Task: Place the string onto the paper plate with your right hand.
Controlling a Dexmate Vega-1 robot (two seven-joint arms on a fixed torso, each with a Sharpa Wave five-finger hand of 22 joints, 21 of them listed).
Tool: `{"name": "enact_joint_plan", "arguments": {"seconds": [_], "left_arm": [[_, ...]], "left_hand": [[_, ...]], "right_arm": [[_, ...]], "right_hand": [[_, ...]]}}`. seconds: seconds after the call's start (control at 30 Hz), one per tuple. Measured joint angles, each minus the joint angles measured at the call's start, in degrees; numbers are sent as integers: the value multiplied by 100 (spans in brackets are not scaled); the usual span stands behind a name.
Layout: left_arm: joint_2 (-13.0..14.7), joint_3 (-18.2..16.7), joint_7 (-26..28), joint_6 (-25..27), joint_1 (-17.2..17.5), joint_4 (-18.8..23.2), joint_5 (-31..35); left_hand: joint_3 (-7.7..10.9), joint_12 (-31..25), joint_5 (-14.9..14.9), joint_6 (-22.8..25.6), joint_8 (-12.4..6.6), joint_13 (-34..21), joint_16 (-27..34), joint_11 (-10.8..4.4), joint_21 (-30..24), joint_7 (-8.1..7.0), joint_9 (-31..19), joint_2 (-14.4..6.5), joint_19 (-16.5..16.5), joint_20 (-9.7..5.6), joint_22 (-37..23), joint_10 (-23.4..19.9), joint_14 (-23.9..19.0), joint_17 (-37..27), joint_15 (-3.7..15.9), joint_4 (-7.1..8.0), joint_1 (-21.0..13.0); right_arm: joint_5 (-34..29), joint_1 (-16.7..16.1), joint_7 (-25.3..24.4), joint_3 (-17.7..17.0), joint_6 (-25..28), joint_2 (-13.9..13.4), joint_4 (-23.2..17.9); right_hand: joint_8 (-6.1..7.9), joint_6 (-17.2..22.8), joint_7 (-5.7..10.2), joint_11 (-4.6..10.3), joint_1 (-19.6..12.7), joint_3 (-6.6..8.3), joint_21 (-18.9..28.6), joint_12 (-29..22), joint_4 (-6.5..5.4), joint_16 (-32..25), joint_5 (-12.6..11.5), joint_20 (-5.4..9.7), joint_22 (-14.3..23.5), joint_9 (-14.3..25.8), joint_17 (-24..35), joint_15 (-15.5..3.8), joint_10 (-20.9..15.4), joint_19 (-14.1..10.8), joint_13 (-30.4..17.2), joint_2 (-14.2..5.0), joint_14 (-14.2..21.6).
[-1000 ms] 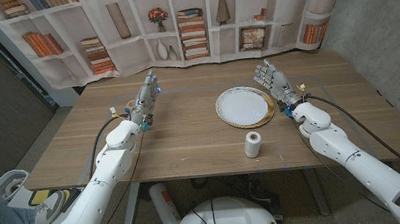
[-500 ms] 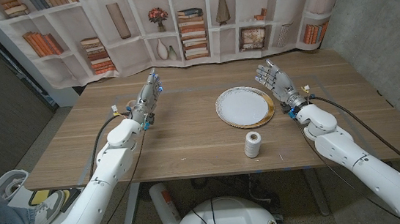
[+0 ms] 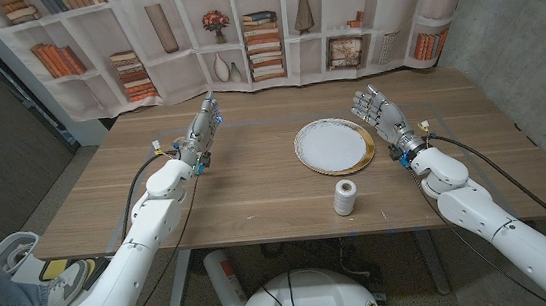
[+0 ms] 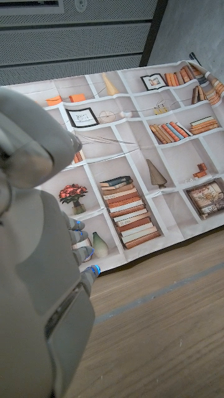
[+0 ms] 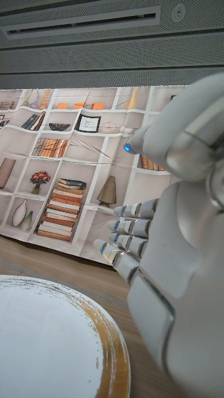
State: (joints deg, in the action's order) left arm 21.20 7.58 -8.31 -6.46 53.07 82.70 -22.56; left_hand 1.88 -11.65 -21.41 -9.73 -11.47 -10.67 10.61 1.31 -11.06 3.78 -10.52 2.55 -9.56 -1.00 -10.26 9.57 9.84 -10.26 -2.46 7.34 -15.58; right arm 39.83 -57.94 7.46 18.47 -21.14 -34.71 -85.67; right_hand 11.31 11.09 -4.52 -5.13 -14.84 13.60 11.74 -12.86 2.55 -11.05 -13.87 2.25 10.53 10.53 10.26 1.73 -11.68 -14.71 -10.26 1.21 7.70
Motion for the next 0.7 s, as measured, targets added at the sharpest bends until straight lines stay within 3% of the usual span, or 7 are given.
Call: {"name": "enact_joint_plan", "arguments": {"seconds": [0.37,0.7], "left_arm": [[-17,47,-76,66,-140,-110,14],[-21,79,-114,150,-226,-144,43]], "left_hand": [[-23,0,0,0,0,0,0,12,0,0,0,0,-32,-32,0,12,-1,0,-38,-23,0],[-23,0,0,0,0,0,0,32,0,0,0,-30,-9,-55,0,33,-1,0,-38,-23,-30]], "right_arm": [[5,-178,-27,-35,-113,-67,-121],[-1,-386,-36,-86,-194,-169,-277]], "right_hand": [[0,122,81,-12,-39,6,34,0,39,0,0,1,0,0,0,-62,-94,-40,0,-36,62],[0,140,63,20,-96,17,34,0,64,0,0,0,0,0,0,-72,-124,-40,0,-40,71]]}}
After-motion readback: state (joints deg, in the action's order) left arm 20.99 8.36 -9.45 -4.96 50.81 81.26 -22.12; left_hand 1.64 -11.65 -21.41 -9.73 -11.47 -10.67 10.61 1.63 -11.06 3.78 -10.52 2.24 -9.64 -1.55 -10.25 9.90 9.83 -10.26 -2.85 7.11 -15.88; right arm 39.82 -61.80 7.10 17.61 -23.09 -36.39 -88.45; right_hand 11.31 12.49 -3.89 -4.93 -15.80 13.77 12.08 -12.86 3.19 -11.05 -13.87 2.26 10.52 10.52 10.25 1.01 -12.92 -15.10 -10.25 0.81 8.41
